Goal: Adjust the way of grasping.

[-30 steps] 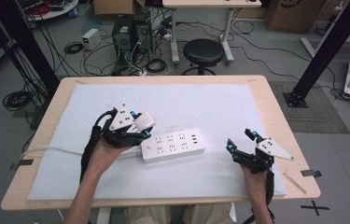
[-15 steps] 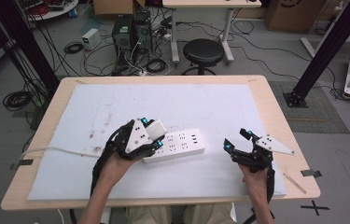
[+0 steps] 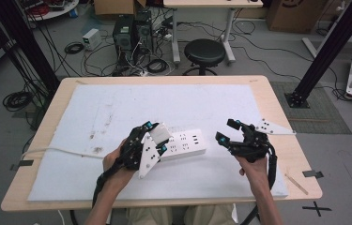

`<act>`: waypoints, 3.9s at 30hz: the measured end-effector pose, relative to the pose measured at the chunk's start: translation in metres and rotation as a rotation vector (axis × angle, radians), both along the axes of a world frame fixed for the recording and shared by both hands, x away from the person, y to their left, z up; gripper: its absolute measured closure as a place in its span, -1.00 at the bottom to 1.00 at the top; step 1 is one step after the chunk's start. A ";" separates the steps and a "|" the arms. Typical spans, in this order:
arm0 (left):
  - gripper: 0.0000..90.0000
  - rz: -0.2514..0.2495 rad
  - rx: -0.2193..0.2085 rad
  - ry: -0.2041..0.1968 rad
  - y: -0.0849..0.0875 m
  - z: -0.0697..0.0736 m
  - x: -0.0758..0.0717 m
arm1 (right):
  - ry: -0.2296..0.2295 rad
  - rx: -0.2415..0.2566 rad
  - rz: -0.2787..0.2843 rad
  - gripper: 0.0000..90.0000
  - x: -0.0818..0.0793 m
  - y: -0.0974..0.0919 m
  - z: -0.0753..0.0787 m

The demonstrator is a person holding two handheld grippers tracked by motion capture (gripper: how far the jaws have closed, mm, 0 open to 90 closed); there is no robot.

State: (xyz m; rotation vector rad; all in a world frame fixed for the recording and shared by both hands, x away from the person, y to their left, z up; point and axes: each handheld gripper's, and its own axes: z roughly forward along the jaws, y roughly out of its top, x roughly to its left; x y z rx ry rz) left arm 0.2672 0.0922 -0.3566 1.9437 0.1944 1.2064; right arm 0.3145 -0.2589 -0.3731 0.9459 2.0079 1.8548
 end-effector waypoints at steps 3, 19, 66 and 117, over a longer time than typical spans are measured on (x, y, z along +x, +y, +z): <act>-0.06 -0.015 0.009 -0.028 -0.004 0.000 -0.002 | 0.010 0.012 0.095 -0.46 0.002 0.003 0.006; -0.06 -0.095 0.048 -0.156 -0.027 -0.003 -0.012 | 0.104 0.041 0.348 -0.48 0.011 0.028 0.028; -0.06 -0.116 0.028 -0.215 -0.060 -0.009 -0.018 | 0.205 0.075 0.458 -0.40 0.017 0.080 0.014; -0.06 -0.132 0.034 -0.227 -0.063 -0.009 -0.020 | 0.192 0.097 0.490 0.34 0.015 0.081 0.008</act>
